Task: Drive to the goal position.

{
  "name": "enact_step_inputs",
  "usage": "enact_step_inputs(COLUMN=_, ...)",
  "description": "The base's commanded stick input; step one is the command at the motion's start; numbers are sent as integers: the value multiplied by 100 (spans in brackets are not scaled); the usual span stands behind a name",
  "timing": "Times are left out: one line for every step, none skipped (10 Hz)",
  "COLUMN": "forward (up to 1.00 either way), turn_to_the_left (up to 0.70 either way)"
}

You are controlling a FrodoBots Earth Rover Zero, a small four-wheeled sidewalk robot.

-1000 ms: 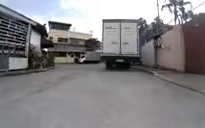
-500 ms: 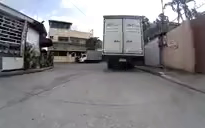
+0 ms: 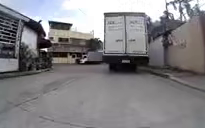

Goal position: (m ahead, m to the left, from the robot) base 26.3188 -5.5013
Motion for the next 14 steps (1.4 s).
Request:
enact_step_inputs(forward=100, turn_to_the_left=36)
enact_step_inputs(forward=100, turn_to_the_left=30)
enact_step_inputs(forward=100, turn_to_the_left=18)
enact_step_inputs(forward=100, turn_to_the_left=6)
enact_step_inputs(forward=100, turn_to_the_left=0)
enact_step_inputs(forward=100, turn_to_the_left=0)
enact_step_inputs(forward=100, turn_to_the_left=0)
enact_step_inputs(forward=100, turn_to_the_left=0)
enact_step_inputs(forward=100, turn_to_the_left=0)
enact_step_inputs(forward=100, turn_to_the_left=0)
enact_step_inputs(forward=100, turn_to_the_left=0)
enact_step_inputs(forward=100, turn_to_the_left=0)
enact_step_inputs(forward=100, turn_to_the_left=0)
enact_step_inputs(forward=100, turn_to_the_left=0)
